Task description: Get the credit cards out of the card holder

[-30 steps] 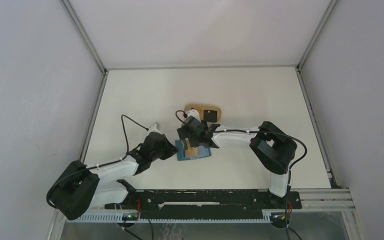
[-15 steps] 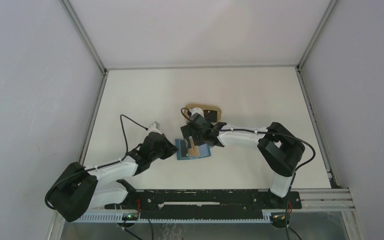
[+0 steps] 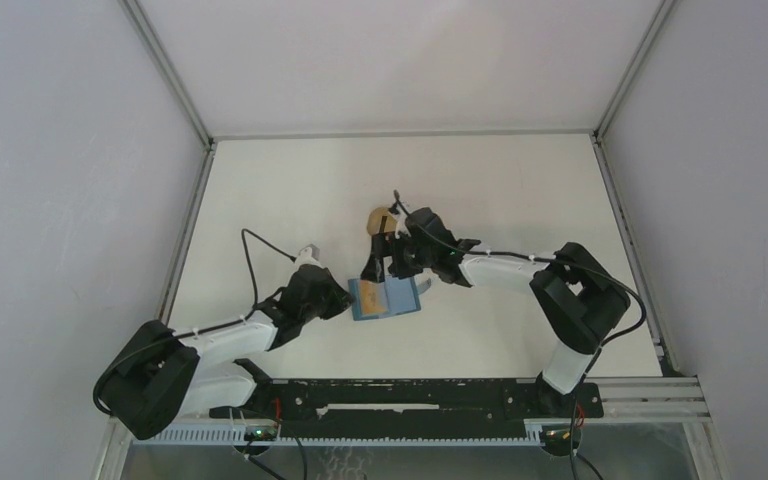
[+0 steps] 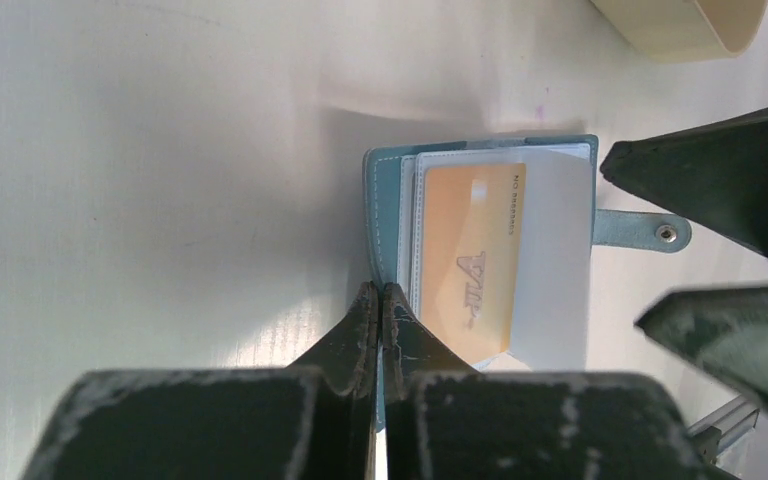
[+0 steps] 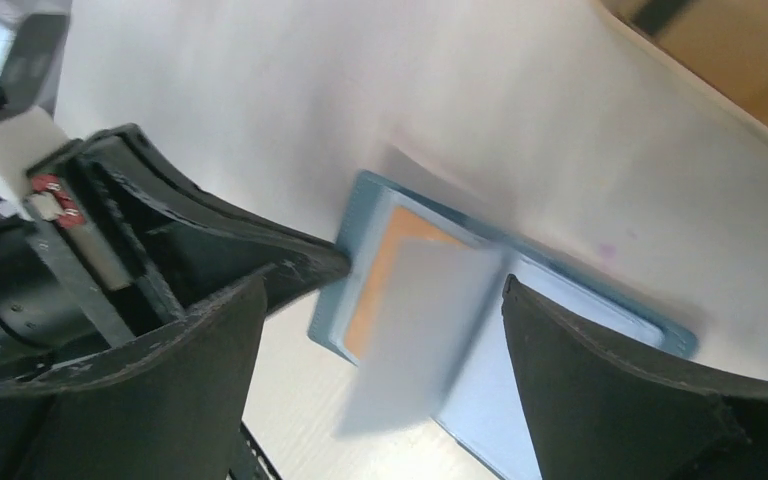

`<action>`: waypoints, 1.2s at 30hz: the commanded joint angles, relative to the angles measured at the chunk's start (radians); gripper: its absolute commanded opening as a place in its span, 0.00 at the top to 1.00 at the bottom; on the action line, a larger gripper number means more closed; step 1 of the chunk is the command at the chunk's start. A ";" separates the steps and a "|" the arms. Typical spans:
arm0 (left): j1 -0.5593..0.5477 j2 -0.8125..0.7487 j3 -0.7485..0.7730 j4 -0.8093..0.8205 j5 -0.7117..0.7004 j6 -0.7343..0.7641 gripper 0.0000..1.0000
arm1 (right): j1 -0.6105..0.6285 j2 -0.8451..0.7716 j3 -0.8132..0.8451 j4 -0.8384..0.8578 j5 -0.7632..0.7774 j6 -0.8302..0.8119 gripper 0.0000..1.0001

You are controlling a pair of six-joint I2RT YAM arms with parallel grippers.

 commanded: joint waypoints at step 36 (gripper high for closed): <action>0.002 0.062 0.013 0.014 -0.014 0.011 1.00 | 0.176 0.123 0.164 -0.302 0.342 -0.133 0.21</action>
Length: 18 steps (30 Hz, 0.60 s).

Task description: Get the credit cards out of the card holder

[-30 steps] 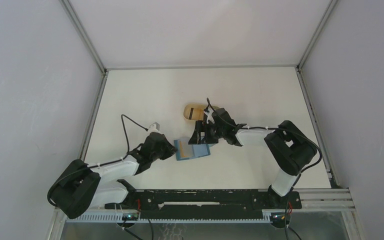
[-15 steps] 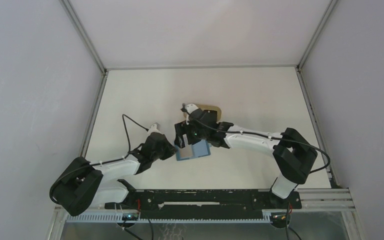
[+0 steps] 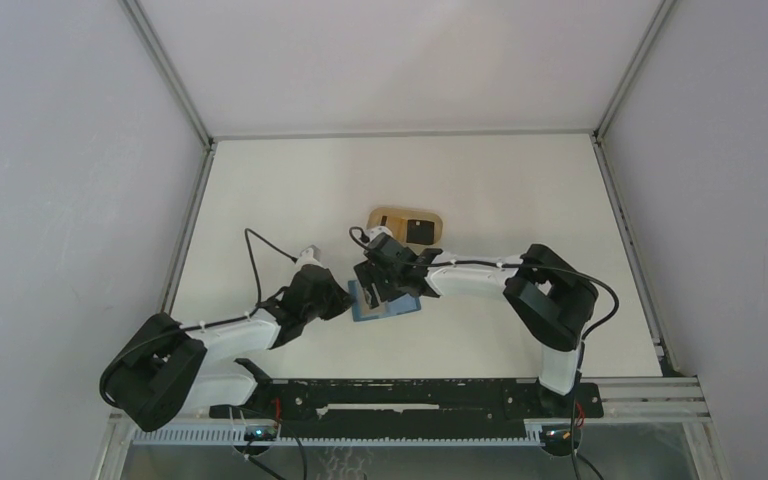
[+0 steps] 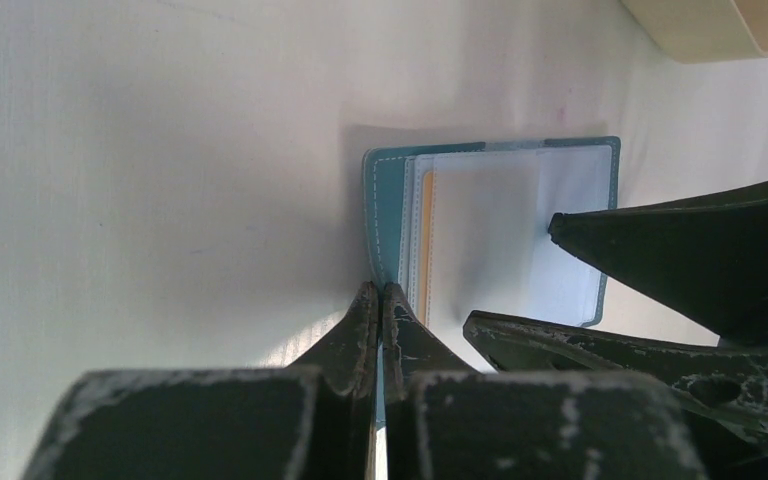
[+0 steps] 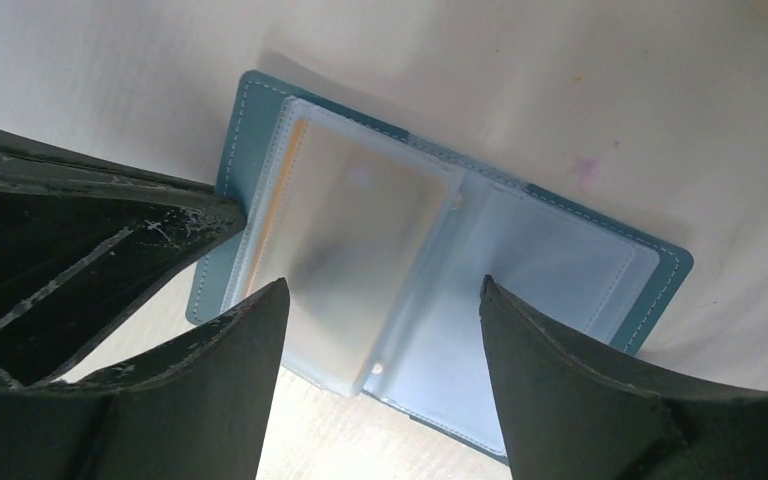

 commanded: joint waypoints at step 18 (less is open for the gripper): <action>0.003 0.023 -0.005 0.005 -0.010 0.010 1.00 | 0.070 0.064 0.095 -0.109 0.193 -0.103 0.19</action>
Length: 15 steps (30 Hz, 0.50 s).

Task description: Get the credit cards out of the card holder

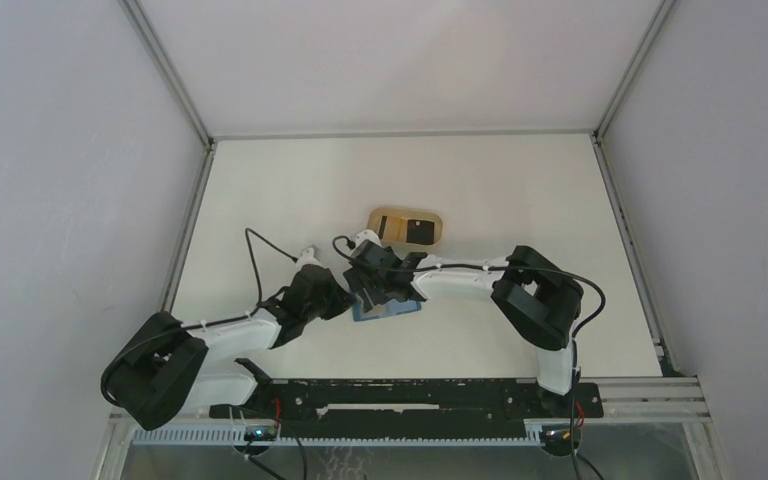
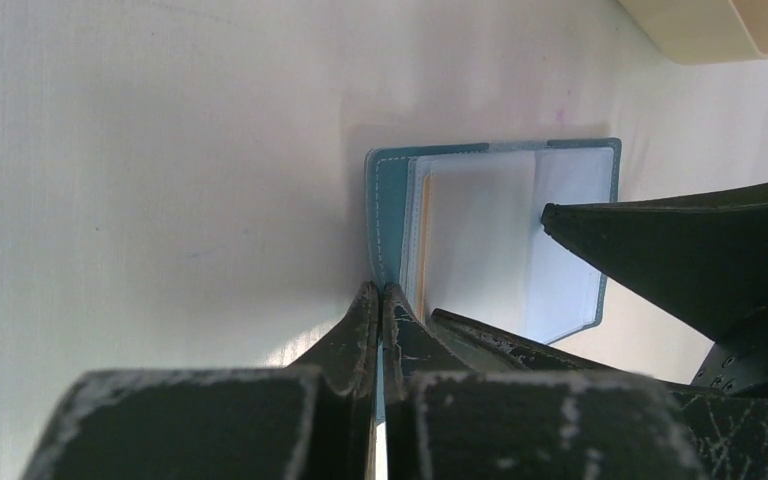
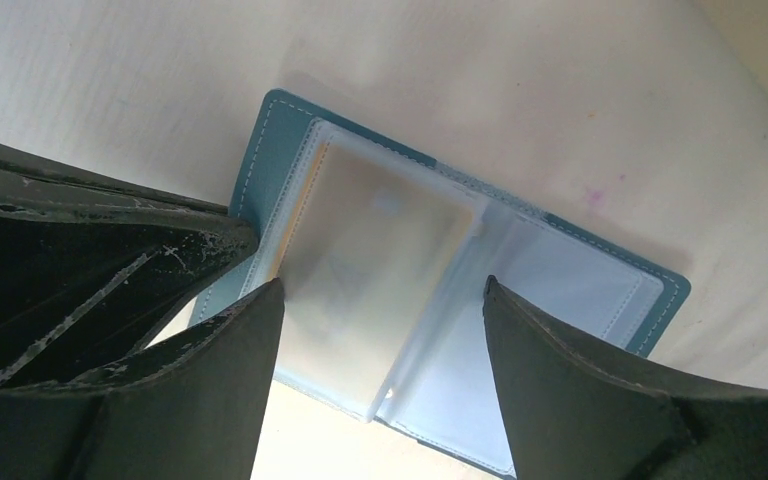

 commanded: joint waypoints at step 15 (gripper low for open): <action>0.003 0.016 -0.015 0.000 -0.006 0.007 1.00 | -0.054 -0.106 -0.084 -0.077 0.134 -0.075 0.10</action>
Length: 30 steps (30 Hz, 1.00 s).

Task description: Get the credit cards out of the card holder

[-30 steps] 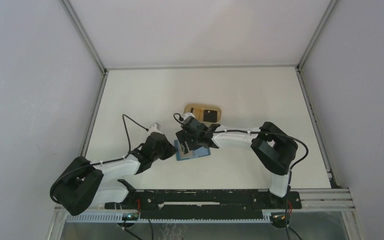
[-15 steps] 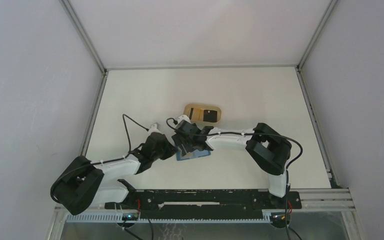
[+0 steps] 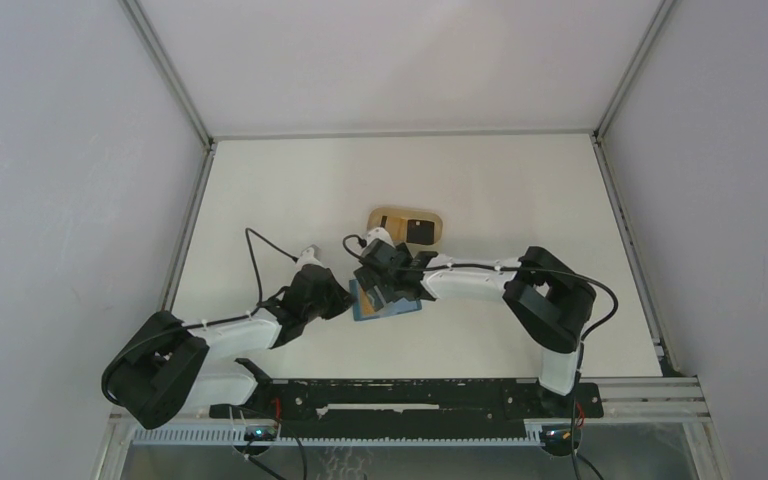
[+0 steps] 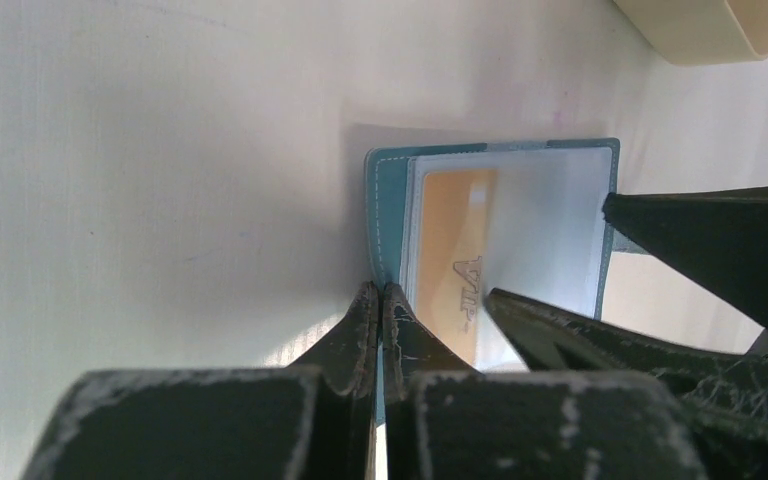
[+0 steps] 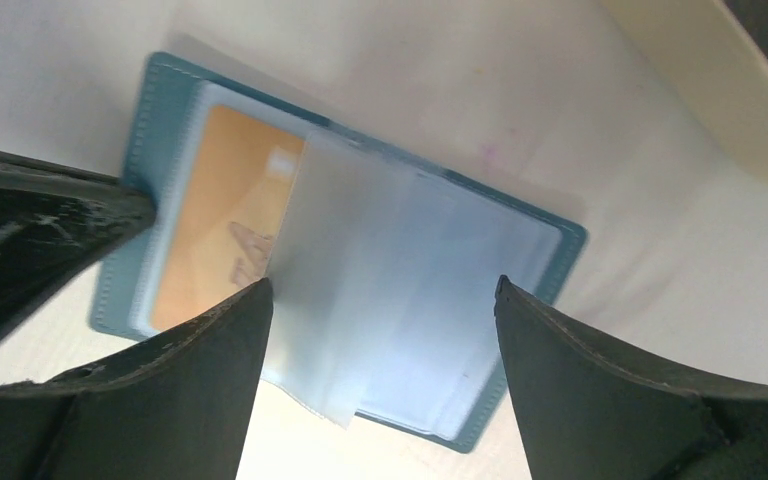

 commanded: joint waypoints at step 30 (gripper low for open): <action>0.003 0.042 0.011 -0.033 -0.005 0.016 1.00 | -0.098 -0.334 -0.123 0.171 -0.463 0.067 0.13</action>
